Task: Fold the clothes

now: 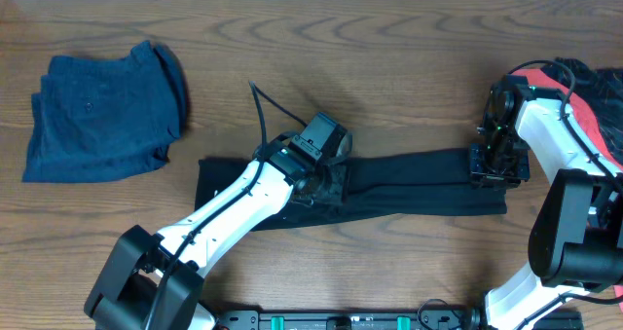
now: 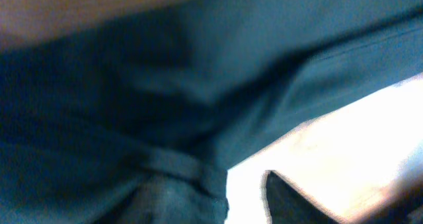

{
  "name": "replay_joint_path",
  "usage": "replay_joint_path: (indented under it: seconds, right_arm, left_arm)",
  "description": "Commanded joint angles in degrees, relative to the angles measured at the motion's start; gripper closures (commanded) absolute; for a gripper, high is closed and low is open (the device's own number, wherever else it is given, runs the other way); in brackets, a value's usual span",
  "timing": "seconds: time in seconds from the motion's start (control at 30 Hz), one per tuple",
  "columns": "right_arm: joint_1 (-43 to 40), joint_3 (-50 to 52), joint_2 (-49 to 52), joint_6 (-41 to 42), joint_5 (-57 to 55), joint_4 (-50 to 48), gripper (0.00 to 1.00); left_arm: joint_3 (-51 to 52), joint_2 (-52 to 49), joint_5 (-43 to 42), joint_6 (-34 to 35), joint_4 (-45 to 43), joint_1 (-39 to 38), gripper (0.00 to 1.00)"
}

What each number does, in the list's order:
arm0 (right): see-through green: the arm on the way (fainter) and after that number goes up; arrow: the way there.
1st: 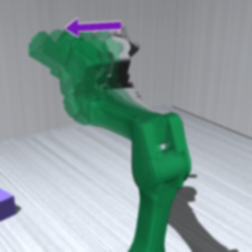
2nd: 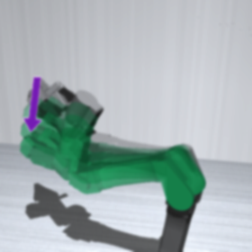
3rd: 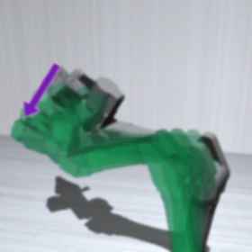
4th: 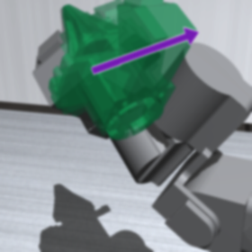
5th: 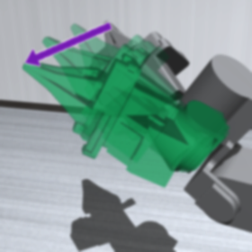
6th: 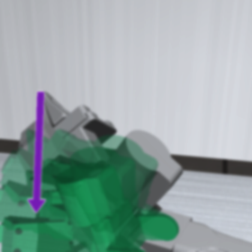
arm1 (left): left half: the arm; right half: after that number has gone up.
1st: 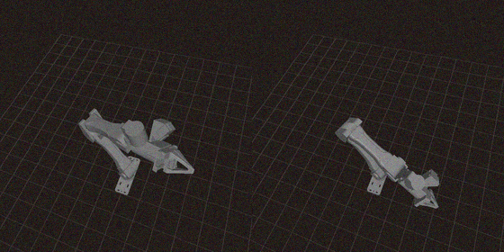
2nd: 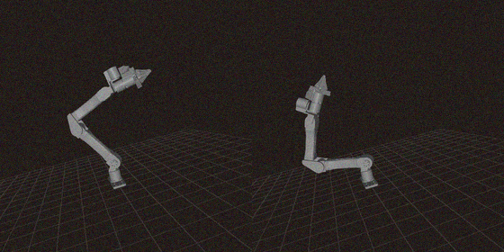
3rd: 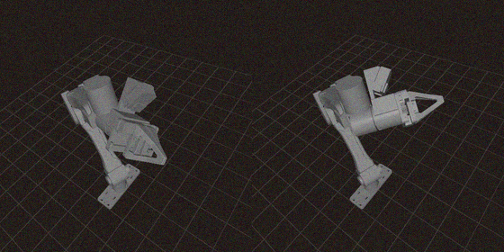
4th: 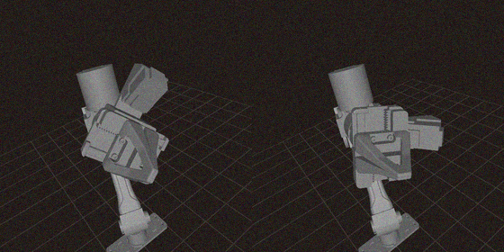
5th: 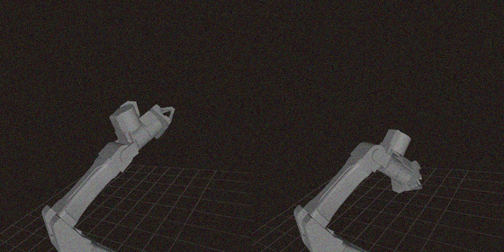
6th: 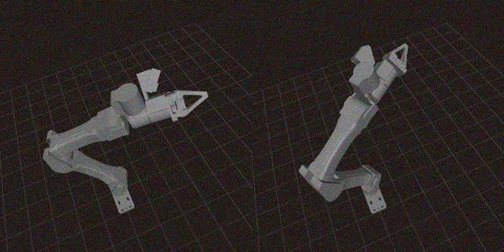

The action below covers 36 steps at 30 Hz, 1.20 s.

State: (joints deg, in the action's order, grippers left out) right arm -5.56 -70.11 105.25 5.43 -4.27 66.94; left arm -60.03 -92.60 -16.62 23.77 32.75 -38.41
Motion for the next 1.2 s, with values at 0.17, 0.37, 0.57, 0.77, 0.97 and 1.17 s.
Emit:
replay_joint_path:
  seconds: [0.17,0.37,0.57,0.77,0.97,1.17]
  right_arm:
    - [0.0,0.2,-0.9,0.0,0.2,0.1,0.61]
    - [0.0,0.2,-0.9,-0.2,0.2,0.1,0.61]
    - [0.0,0.2,-0.9,-0.2,0.2,0.1,0.61]
    - [-0.1,0.2,-0.9,-0.2,0.2,-0.3,0.61]
    - [-0.1,0.6,-0.9,-0.2,0.2,-2.7,0.58]
    - [-0.1,3.8,-0.7,-0.4,0.3,-7.7,0.56]
  left_arm:
    - [-1.8,1.0,7.1,-3.6,0.6,4.2,0.44]
    - [-1.2,1.1,7.3,-3.5,6.4,11.7,0.51]
    - [2.3,1.1,7.3,-3.5,10.1,18.0,0.52]
    - [9.0,0.9,7.3,-3.6,4.4,19.9,0.52]
    - [14.3,0.9,15.8,-2.1,-1.0,20.1,0.52]
    - [14.4,0.9,17.8,-1.0,-3.0,23.2,0.52]
